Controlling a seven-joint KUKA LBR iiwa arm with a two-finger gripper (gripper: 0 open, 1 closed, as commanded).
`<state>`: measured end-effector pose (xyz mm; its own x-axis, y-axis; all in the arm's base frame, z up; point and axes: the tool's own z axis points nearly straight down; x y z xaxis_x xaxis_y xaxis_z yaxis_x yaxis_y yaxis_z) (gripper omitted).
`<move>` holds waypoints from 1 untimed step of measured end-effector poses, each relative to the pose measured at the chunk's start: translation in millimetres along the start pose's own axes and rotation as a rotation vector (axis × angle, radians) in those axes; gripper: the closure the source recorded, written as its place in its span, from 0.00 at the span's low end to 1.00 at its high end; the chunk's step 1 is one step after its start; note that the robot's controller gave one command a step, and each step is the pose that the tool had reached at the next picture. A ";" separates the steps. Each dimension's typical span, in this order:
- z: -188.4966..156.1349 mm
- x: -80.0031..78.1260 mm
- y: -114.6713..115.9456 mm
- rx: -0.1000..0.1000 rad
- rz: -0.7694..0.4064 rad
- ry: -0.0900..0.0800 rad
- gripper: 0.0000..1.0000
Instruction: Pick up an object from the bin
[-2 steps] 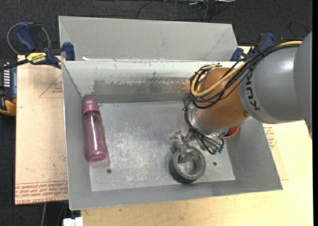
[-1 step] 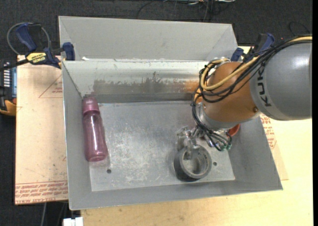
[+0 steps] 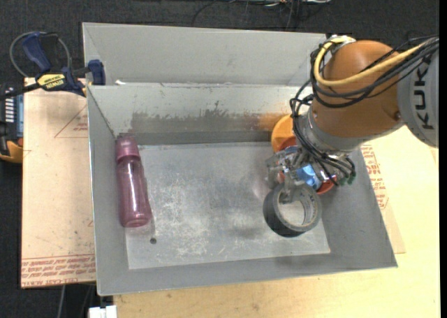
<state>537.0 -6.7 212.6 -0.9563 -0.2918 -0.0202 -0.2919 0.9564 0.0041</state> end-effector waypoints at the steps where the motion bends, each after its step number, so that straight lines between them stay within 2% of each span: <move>1: -42.7 -4.3 0.4 -0.002 0.019 0.006 1.00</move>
Offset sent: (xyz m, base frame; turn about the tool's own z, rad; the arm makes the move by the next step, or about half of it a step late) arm 0.0051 -0.0077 0.0111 -0.0314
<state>540.2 -5.5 255.4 -0.9617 -0.2739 -0.0144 -0.2740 0.9617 0.0066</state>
